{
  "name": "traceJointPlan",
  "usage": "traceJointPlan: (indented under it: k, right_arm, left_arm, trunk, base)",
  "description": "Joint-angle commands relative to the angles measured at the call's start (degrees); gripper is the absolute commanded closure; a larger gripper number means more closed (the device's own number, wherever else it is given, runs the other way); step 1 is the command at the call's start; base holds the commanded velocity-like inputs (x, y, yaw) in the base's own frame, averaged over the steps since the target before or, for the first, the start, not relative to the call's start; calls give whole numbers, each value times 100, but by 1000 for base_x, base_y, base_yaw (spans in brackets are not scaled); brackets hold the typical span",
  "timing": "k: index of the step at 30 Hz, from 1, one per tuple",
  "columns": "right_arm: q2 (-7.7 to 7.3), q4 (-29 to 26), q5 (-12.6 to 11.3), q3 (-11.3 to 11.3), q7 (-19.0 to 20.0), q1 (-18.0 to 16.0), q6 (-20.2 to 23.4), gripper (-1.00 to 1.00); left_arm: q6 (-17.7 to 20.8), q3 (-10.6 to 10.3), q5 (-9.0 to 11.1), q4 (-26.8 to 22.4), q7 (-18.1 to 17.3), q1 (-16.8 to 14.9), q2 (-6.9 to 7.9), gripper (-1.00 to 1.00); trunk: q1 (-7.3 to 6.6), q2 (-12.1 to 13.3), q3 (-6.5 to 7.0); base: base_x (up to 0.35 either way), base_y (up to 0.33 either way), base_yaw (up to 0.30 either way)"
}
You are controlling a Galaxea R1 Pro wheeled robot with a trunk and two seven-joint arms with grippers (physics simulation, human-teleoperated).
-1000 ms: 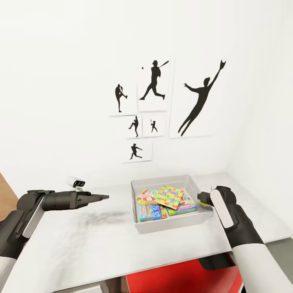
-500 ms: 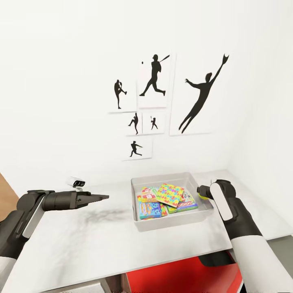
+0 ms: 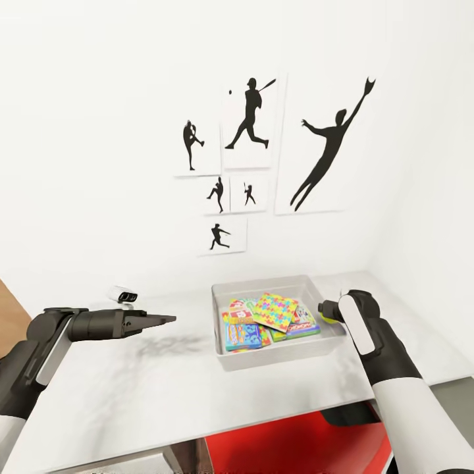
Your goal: Put all the toys in the child's room - the three board games (two on the bed and one on the table), the two jigsaw puzzles on the table, and the tennis ball on the table - inside the toy box on the table in the child's room.
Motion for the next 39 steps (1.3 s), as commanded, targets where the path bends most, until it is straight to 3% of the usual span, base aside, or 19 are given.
traceJointPlan:
  k: [1,31,39]
  right_arm:
    - [-6,0,-67,13,-68,-6,6,100]
    - [-2,6,-70,21,-60,-7,28,100]
    - [0,-16,-70,21,-63,-7,32,100]
  left_arm:
    - [61,-11,12,1,-16,-6,5,-100]
    - [61,-11,11,2,-56,-4,10,-100]
    - [61,-11,8,2,-56,-4,11,-100]
  trunk:
    - [3,-14,-22]
    - [3,-14,-301]
    - [3,-14,-320]
  base:
    - [0,0,0]
    - [0,0,0]
    - [0,0,0]
